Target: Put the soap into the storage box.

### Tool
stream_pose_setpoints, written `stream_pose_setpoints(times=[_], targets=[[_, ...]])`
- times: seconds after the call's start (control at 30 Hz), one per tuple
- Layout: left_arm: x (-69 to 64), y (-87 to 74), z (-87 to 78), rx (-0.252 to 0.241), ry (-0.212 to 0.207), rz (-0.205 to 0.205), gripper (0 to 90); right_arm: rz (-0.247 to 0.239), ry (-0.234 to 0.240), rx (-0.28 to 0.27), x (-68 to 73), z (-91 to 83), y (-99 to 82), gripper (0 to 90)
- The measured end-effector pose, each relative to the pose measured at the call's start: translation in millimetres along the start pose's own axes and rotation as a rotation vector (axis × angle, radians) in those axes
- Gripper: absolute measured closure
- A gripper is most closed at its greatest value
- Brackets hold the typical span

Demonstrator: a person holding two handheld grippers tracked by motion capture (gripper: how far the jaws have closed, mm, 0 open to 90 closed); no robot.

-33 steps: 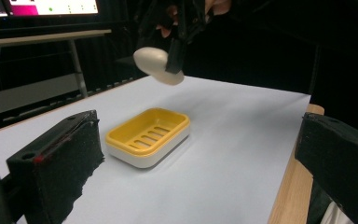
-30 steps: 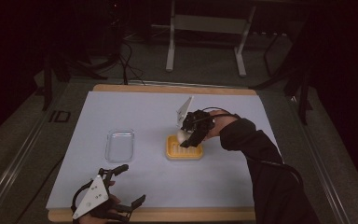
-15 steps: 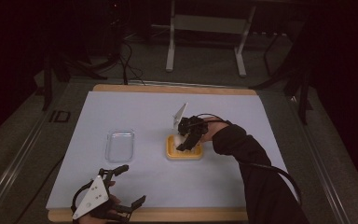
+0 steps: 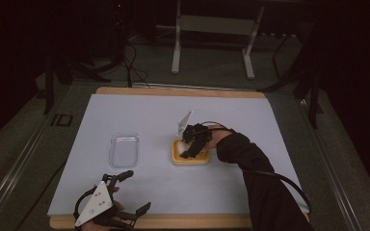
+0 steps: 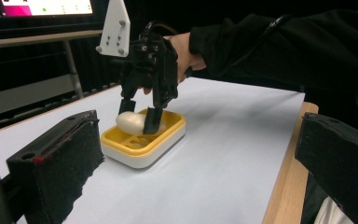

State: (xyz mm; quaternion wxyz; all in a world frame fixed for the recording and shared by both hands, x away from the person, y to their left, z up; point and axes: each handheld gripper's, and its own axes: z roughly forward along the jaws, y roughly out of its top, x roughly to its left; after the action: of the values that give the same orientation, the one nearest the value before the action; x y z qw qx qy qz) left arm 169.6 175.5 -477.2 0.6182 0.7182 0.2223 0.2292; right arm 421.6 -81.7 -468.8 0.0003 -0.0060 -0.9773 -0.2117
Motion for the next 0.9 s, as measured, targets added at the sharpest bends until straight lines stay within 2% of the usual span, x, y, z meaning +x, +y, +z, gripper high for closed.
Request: stream_pose_setpoints(times=[0.17, 0.3, 0.5, 0.7, 0.9], targets=[[0.0, 0.1, -0.3, -0.001, -0.001, 0.000, 0.8, 0.008, 0.018, -0.018, -1.1, 8.5, -1.5, 39.7], [-0.2, 0.5, -1.0, 0.001, -0.002, 0.005, 0.7, 0.020, 0.015, -0.016, -3.6, 14.2, -2.2, 39.6], [-0.5, 0.6, -0.9, 0.002, -0.006, 0.006, 0.8, 0.012, -0.002, 0.001, -4.8, 23.6, -3.8, 38.8], [-0.6, 0.5, -0.6, 0.006, -0.006, 0.010, 0.8, 0.027, -0.015, -0.003, -5.5, 21.9, -4.5, 36.2], [-0.4, 0.5, -0.5, 0.005, -0.005, 0.009, 0.8, 0.037, -0.027, -0.016, -5.6, 10.1, -3.3, 36.2]])
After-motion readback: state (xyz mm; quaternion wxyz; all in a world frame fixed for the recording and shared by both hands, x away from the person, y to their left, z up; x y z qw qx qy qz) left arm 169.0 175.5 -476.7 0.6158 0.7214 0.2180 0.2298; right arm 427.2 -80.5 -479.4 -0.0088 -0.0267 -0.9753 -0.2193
